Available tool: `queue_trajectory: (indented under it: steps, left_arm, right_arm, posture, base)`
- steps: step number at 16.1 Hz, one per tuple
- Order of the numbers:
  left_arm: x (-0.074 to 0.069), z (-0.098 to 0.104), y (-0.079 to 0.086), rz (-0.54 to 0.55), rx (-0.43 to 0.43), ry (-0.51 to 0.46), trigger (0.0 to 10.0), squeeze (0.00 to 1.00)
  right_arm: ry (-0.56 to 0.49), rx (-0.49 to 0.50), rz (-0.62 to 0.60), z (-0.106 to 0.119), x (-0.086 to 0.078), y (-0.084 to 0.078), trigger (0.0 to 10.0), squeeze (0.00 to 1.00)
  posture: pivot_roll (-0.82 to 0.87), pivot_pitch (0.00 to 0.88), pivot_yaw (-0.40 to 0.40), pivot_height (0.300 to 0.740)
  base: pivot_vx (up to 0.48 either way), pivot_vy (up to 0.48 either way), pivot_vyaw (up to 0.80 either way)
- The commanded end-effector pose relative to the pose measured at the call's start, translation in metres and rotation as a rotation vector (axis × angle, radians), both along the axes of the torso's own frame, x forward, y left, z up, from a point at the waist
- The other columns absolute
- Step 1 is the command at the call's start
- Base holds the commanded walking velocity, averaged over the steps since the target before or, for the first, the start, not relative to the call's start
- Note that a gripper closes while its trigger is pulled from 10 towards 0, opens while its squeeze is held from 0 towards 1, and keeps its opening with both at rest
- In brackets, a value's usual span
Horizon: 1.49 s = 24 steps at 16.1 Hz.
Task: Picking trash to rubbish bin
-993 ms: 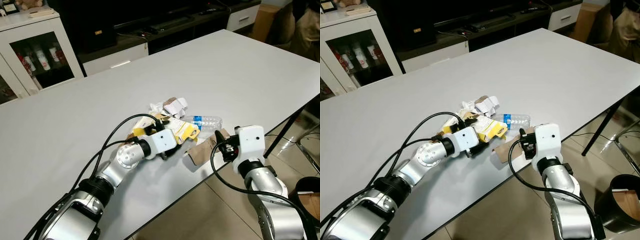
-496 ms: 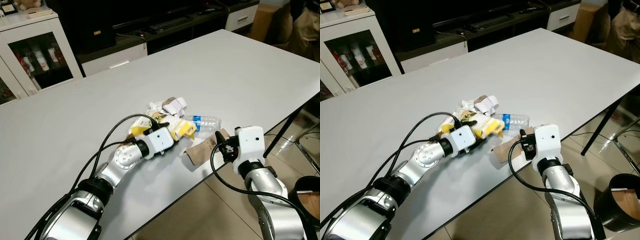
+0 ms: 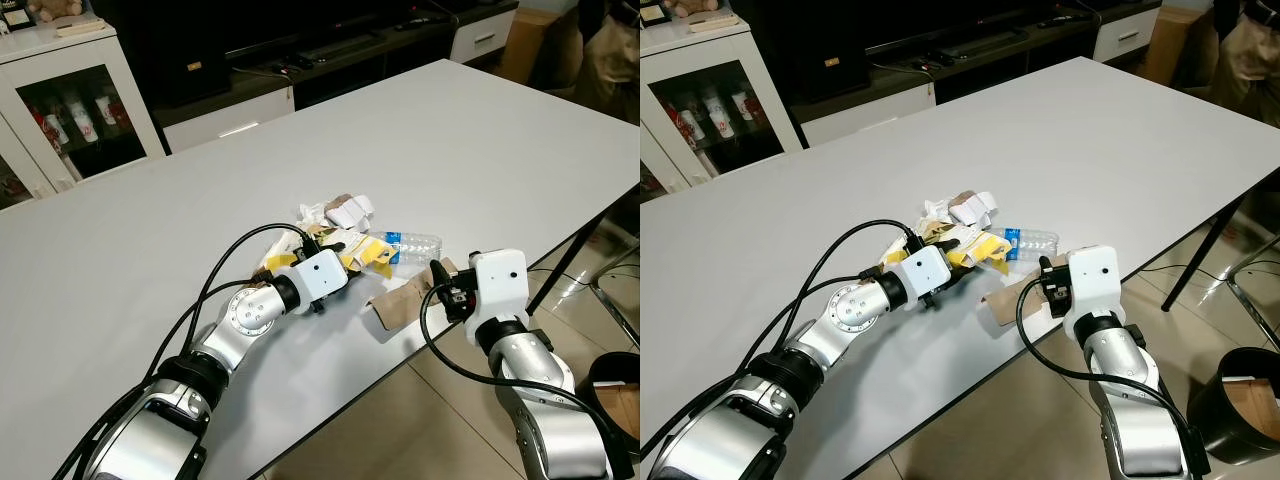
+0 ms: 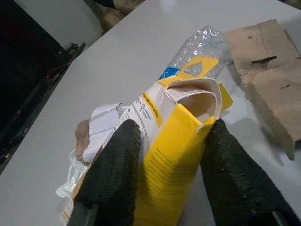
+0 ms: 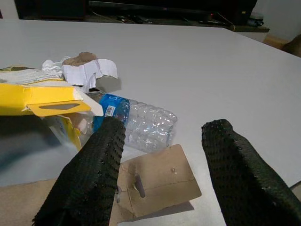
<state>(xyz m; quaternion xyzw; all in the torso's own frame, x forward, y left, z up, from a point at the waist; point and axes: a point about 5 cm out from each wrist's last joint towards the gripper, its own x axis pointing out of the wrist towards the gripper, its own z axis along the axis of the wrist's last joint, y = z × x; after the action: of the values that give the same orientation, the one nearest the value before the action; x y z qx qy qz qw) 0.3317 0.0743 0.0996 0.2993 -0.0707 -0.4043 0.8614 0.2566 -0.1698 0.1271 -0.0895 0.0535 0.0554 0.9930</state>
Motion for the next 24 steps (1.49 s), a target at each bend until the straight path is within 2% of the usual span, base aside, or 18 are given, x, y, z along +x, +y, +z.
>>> queue_trajectory:
  steps: [1,5,6,11,13,15,16,17,19,22,23,24]
  left_arm:
    - [0.001,-0.004,0.005,0.014,0.002,0.034,0.0,0.00]
    - [0.003,0.001,0.009,0.012,-0.016,0.022,0.0,0.00]
    - [0.003,0.001,0.009,0.006,-0.013,0.021,0.0,0.00]
    - [0.003,0.011,0.020,0.019,-0.058,-0.028,0.0,0.00]
    - [0.004,0.023,0.027,0.030,-0.111,-0.070,0.0,0.00]
    - [-0.003,0.056,0.047,0.039,-0.268,-0.145,0.0,0.00]
    - [-0.007,0.066,0.052,0.035,-0.305,-0.162,0.0,0.00]
    - [-0.011,0.074,0.057,0.035,-0.334,-0.177,0.0,0.00]
    - [-0.019,0.083,0.068,0.055,-0.362,-0.186,0.0,0.00]
    - [-0.027,0.091,0.083,0.109,-0.392,-0.174,0.0,0.00]
    - [-0.032,0.094,0.087,0.127,-0.394,-0.163,0.0,0.00]
    - [-0.034,0.096,0.087,0.130,-0.395,-0.156,0.0,0.00]
  right_arm:
    - [-0.003,-0.009,0.019,0.001,0.002,0.003,10.0,0.00]
    - [0.050,-0.005,0.127,-0.004,0.000,0.010,10.0,0.00]
    - [0.064,-0.032,0.162,-0.007,-0.002,0.013,10.0,0.00]
    - [0.007,-0.003,0.085,0.000,0.003,0.009,10.0,0.00]
    - [-0.018,0.026,0.069,0.003,0.003,0.008,10.0,0.00]
    - [-0.007,0.020,0.087,0.003,0.004,0.010,10.0,0.00]
    - [0.018,0.003,0.094,0.001,0.004,0.009,10.0,0.00]
    - [0.044,-0.024,0.088,-0.002,0.005,0.008,10.0,1.00]
    - [0.083,-0.028,0.068,-0.008,0.009,0.005,10.0,1.00]
    - [0.127,-0.023,0.106,-0.016,0.021,0.008,10.0,1.00]
    - [0.159,-0.033,0.110,-0.021,0.035,0.006,10.0,1.00]
    - [0.166,-0.038,0.102,-0.022,0.042,0.004,10.0,1.00]
  posture:
    - [-0.13,0.000,0.059,0.740]
    - [-0.12,0.000,0.059,0.740]
    - [-0.12,0.000,0.057,0.740]
    - [-0.11,0.000,0.051,0.740]
    - [-0.10,0.000,0.049,0.740]
    - [-0.09,0.000,0.049,0.740]
    - [-0.09,0.000,0.048,0.740]
    - [-0.08,0.000,0.044,0.740]
    - [-0.07,0.000,0.039,0.740]
    - [-0.06,0.000,0.036,0.740]
    - [-0.05,0.000,0.032,0.740]
    - [-0.05,0.000,0.030,0.740]
  base:
    - [0.000,0.000,0.00]
    - [0.000,0.000,0.00]
    - [0.000,0.000,0.00]
    - [0.000,0.000,0.00]
    - [0.000,0.000,0.00]
    - [0.000,0.000,0.00]
    - [0.000,0.000,0.00]
    - [0.000,0.000,0.00]
    - [0.000,0.000,0.00]
    - [0.000,0.000,0.00]
    - [0.000,0.000,0.00]
    - [0.000,0.000,0.00]
